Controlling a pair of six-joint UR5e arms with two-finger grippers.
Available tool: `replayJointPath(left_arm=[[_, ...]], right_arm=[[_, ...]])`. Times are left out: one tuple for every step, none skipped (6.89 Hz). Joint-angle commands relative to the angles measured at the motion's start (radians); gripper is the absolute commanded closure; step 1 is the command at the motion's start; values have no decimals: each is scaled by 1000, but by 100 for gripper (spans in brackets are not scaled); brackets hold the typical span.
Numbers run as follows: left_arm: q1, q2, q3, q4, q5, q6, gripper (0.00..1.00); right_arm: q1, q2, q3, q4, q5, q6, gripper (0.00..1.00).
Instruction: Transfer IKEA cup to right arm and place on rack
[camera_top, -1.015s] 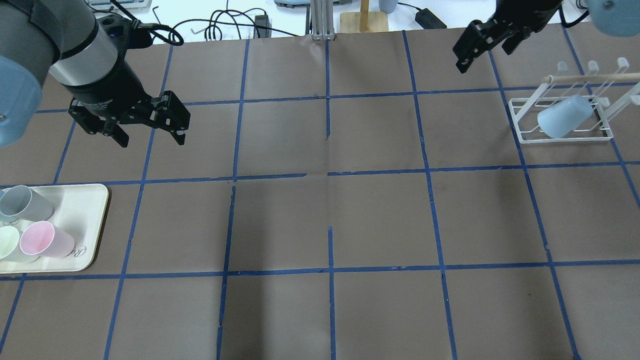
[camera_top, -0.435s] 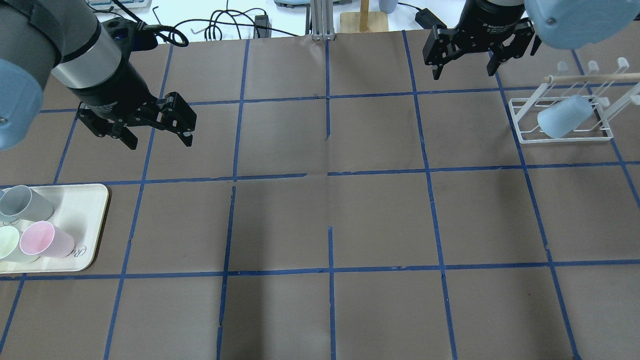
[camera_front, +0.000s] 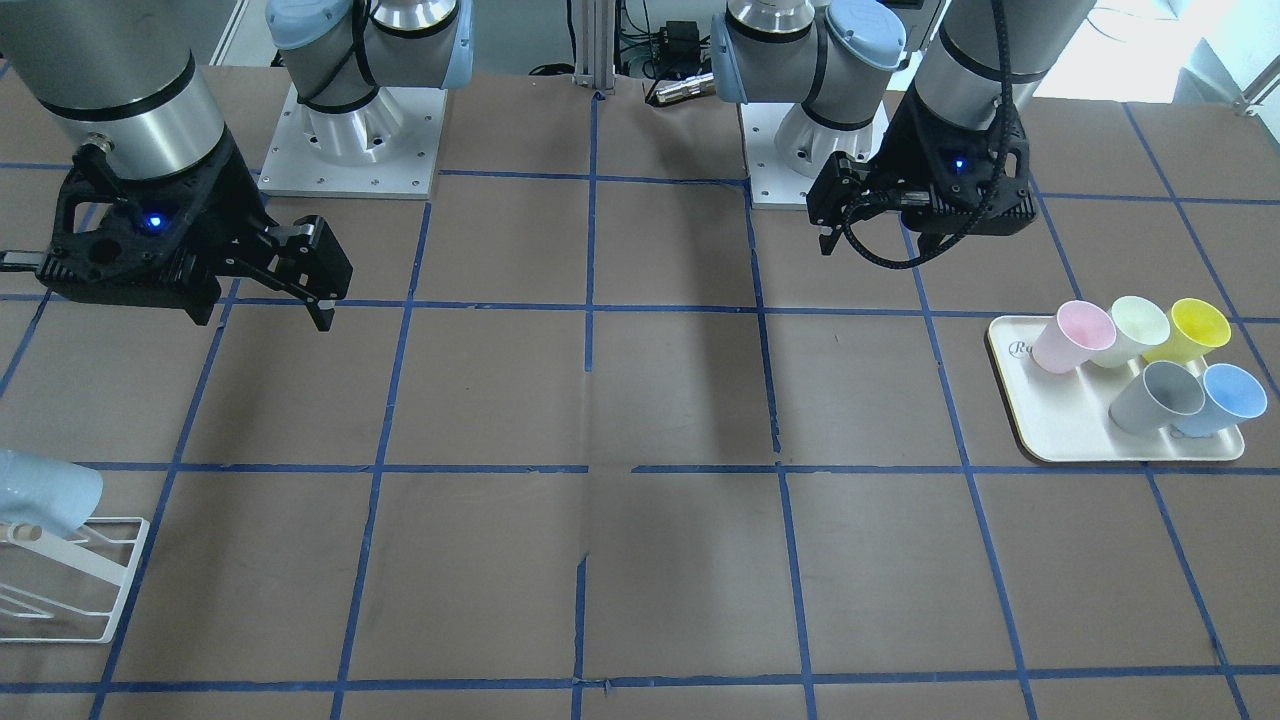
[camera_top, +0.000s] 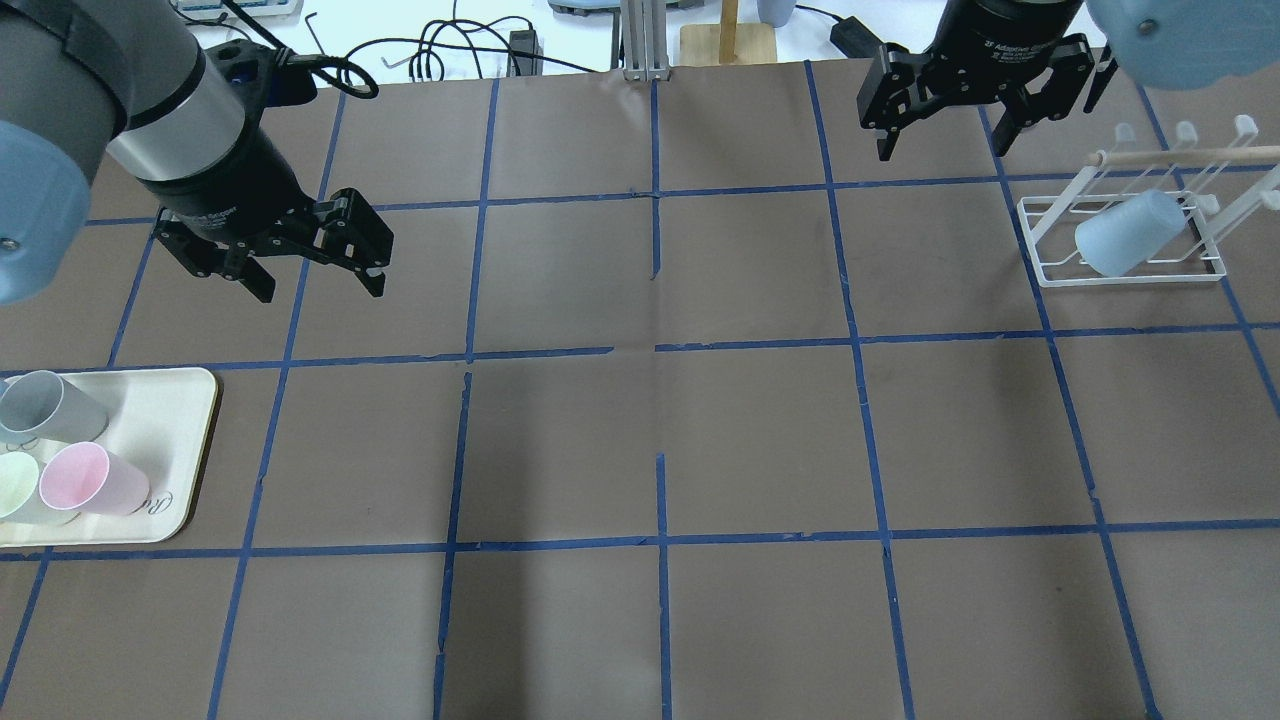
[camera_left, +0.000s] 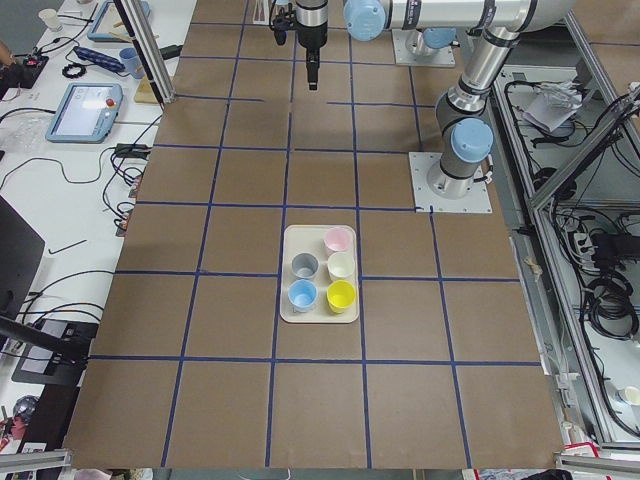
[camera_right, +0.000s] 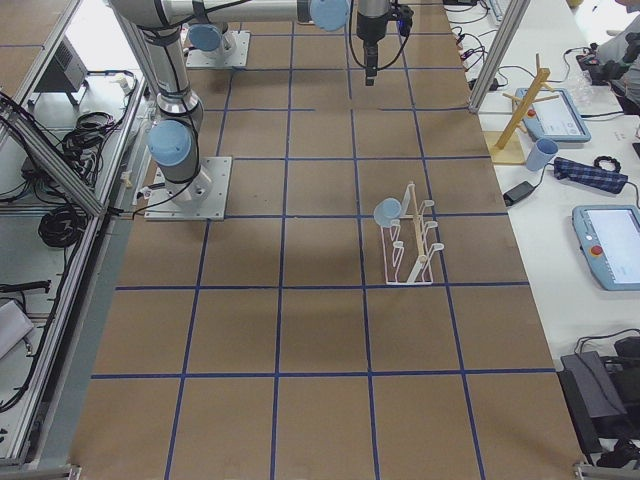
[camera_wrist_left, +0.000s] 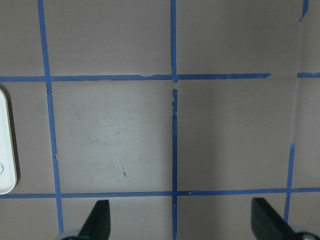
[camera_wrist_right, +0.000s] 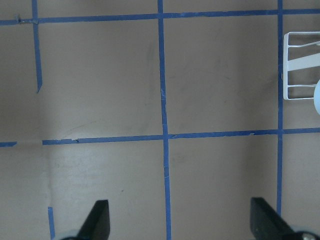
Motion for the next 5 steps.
replayJointPath(left_arm=[[0, -1, -3, 1, -2, 0, 0], [-1, -1, -3, 1, 0, 0, 0], [-1, 0, -1, 1, -3, 0, 0], [-1, 2, -3, 1, 0, 0, 0], [0, 12, -3, -6, 3, -2, 0]], right_arm=[[2, 1, -9, 34, 3, 35, 0], [3, 1, -9, 52, 3, 69, 0], [-1, 3, -11, 52, 3, 62, 0], [0, -3, -3, 54, 3, 62, 0], [0, -5, 1, 54, 4, 62, 0]])
